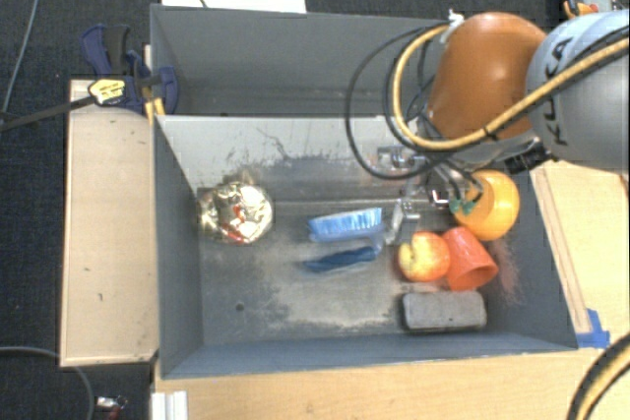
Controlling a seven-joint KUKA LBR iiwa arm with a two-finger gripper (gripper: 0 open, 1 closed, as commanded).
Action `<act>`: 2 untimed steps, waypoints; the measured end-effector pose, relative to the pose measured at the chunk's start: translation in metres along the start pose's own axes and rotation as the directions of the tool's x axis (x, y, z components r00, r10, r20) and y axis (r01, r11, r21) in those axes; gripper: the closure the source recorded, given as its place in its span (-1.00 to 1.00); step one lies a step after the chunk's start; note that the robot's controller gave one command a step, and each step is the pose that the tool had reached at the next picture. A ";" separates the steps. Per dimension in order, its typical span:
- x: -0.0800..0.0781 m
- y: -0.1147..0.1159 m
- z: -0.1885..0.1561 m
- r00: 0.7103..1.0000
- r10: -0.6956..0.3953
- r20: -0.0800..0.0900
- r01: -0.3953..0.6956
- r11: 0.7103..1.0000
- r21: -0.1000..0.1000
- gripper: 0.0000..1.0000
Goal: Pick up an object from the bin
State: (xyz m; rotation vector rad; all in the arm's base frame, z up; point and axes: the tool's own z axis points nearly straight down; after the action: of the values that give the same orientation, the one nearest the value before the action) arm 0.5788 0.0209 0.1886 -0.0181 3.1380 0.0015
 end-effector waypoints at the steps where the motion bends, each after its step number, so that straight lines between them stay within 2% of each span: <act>1: 0.000 0.000 0.000 1.000 0.000 0.000 0.000 1.000 0.000 -1.00; 2: -0.002 0.006 0.023 0.999 0.037 0.014 -0.037 0.999 0.000 -1.00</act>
Offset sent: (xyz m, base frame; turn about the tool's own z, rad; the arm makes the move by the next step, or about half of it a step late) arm -0.0040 0.0251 -0.1013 0.0976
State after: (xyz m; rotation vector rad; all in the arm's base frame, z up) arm 0.5810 0.0269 0.1653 0.0392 3.1243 0.0009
